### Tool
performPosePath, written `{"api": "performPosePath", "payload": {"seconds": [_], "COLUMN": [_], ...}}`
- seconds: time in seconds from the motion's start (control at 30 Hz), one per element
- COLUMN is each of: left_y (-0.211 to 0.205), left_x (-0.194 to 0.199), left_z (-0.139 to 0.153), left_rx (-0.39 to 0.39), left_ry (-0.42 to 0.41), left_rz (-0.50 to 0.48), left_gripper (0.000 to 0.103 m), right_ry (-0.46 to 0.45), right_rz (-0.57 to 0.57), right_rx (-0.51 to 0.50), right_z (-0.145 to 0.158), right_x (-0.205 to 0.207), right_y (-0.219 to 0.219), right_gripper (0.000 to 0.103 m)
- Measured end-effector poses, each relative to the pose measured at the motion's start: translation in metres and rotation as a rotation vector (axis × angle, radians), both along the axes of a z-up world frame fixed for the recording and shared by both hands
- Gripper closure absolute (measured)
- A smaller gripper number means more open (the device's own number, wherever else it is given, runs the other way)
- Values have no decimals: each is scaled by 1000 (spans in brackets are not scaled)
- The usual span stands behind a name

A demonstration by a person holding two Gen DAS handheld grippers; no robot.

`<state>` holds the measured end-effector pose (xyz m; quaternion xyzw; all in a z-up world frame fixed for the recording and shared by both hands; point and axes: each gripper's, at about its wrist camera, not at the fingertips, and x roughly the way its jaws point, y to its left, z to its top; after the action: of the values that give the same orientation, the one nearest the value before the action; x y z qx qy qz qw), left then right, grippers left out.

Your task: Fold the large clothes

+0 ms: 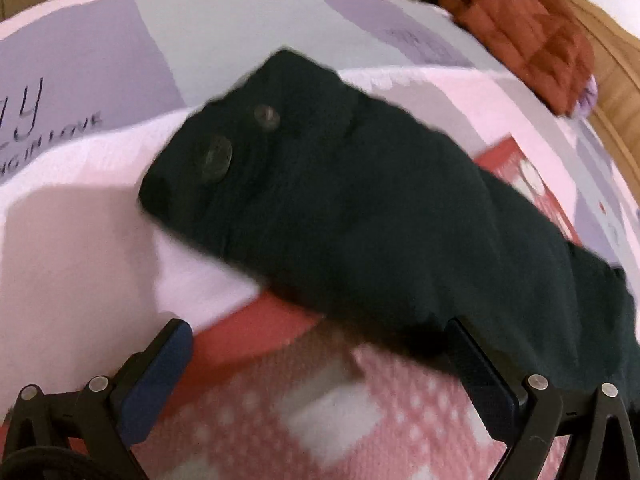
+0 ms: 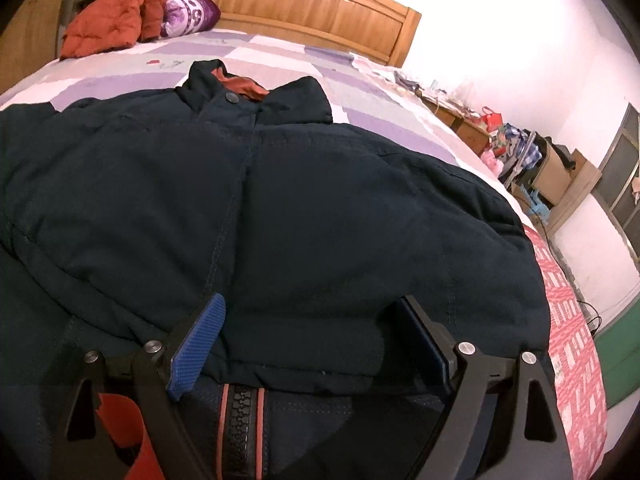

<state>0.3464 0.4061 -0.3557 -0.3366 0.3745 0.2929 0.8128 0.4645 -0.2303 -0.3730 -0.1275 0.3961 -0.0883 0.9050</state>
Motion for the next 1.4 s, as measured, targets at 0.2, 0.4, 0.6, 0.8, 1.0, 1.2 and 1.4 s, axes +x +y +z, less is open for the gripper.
{"api": "performPosePath", "payload": {"seconds": [0.2, 0.4, 0.6, 0.8, 1.0, 1.2, 1.4], "left_y": [21, -13, -95, -225, -381, -511, -600], "left_x": [53, 80, 115, 153, 173, 174, 155], "left_z": [-3, 51, 138, 203, 195, 130, 77], "left_rx": [-15, 120, 289, 338, 306, 254, 263], "left_ry": [-41, -145, -284, -403, -412, -317, -195], "left_rz": [34, -78, -325, -624, -911, -1118, -1230], "left_gripper": [28, 84, 85, 85, 88, 89, 79], "right_ry": [6, 11, 13, 15, 60, -19, -10], "right_rz": [3, 7, 9, 10, 32, 21, -18], "right_rx": [28, 48, 66, 73, 166, 218, 169], "right_z": [-3, -6, -8, -8, 7, 55, 66], "right_x": [3, 6, 9, 11, 16, -1, -24], "right_y": [-2, -3, -4, -4, -18, -73, -145], "right_gripper": [13, 13, 13, 13, 13, 13, 13]}}
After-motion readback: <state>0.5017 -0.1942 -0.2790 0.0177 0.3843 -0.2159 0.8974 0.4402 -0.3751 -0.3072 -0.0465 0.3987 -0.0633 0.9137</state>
